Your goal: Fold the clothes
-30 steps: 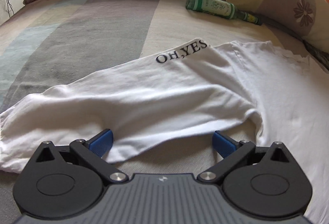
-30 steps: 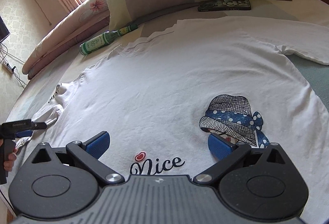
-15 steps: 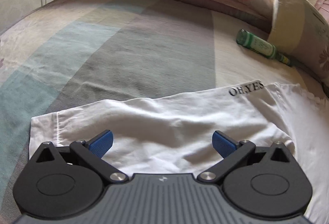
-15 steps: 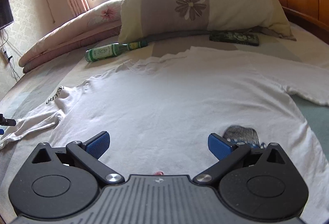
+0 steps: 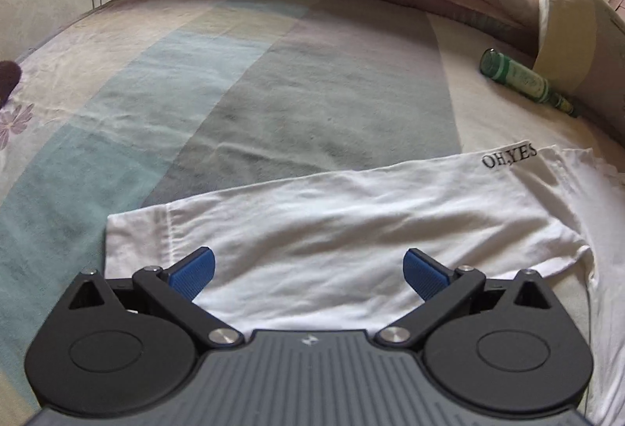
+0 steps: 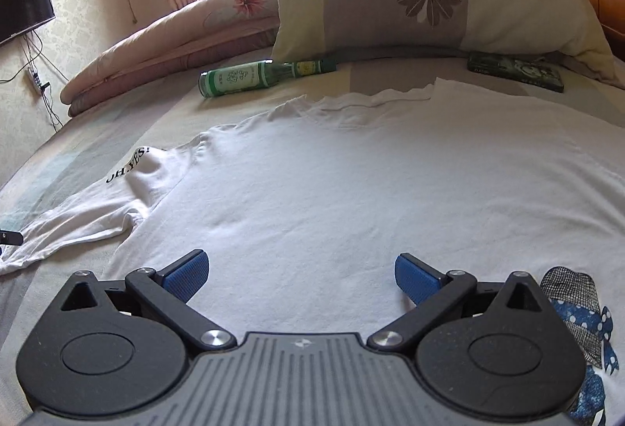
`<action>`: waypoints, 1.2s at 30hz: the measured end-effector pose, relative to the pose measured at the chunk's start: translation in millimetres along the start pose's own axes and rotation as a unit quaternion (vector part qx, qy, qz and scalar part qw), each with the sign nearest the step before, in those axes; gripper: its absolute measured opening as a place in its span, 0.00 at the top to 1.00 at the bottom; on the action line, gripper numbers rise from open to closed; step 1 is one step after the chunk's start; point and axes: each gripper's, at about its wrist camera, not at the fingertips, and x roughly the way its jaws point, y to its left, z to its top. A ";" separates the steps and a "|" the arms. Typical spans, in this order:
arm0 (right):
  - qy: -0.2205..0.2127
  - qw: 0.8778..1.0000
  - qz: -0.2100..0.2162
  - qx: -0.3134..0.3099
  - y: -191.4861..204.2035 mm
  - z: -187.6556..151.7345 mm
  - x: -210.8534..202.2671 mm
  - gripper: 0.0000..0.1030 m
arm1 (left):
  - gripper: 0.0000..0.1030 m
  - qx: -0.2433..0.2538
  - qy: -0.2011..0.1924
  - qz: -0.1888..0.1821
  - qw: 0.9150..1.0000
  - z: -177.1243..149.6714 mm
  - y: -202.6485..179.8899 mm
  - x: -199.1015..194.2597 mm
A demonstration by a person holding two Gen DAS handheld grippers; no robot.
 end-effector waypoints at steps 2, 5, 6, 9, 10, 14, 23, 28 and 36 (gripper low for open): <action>0.000 1.000 0.002 0.008 -3.0 0.5 -1.0 0.00 | 0.01 0.024 0.014 0.030 0.999 -2.1 -7.8 11.8; 0.010 1.000 0.002 0.011 -3.7 -0.4 0.7 0.00 | 0.00 0.012 0.017 0.035 0.999 -14.7 5.5 11.6; 0.011 1.000 0.000 0.009 -3.1 -0.2 0.9 0.00 | 0.00 0.013 0.022 0.039 0.999 -17.9 8.4 7.5; 0.015 1.000 -0.004 0.009 -2.8 0.8 1.9 0.00 | 0.00 0.016 0.038 0.055 0.998 -23.3 13.8 -3.6; 0.017 1.000 -0.001 0.011 -3.5 0.5 2.0 0.00 | 0.01 0.017 0.043 0.069 0.996 -18.3 10.5 -5.5; 0.017 1.000 0.003 0.011 -3.7 1.0 -0.8 0.00 | 0.03 0.040 0.015 0.060 0.997 10.7 -20.9 -17.1; 0.021 1.000 0.007 0.010 -5.5 1.5 1.2 0.00 | 0.02 0.029 0.041 -0.225 0.973 73.8 -190.1 26.8; 0.027 0.999 0.010 0.016 -11.4 4.5 0.8 0.00 | 0.02 0.022 0.072 -0.193 0.978 80.4 -232.4 80.9; 0.036 0.999 0.021 0.025 -18.3 9.0 -0.9 0.00 | 0.03 -0.008 0.041 -0.119 0.992 103.8 -233.3 109.1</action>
